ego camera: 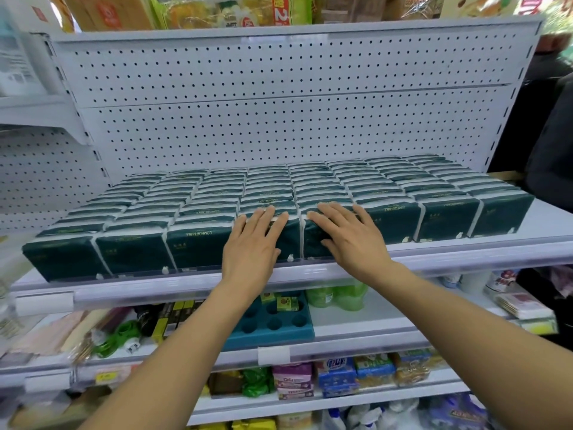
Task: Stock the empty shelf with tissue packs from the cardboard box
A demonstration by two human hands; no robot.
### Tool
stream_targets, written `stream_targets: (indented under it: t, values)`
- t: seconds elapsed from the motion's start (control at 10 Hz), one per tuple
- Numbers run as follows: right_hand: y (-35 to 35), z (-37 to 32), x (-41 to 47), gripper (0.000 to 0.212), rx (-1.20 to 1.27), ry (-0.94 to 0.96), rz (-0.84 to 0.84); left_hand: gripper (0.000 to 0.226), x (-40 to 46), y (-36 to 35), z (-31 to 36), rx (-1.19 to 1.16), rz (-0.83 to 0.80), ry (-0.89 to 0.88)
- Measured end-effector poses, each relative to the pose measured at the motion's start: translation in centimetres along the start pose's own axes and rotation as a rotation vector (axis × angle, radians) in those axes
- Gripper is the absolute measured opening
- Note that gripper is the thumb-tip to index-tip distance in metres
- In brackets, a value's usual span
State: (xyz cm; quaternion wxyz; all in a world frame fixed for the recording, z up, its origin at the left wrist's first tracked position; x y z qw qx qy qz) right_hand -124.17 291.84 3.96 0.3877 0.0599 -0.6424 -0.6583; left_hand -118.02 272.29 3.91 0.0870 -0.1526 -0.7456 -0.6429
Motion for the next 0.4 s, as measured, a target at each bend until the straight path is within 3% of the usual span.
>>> stream_targets:
  t: [0.4]
  values:
    - [1.6, -0.9, 0.1, 0.061, 0.069, -0.042, -0.191, 0.073, 0.1, 1.2, 0.6, 0.007, -0.117, 0.036]
Point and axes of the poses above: each hand's wrist, its own x-axis towards the middle knuckle, its own y-axis out of the back of the hand, z = x × y, the point moved 2 cm from there along x, towards the middle knuckle, and after that the axes turned 13 degrees about -z, right-handed, at the moved point
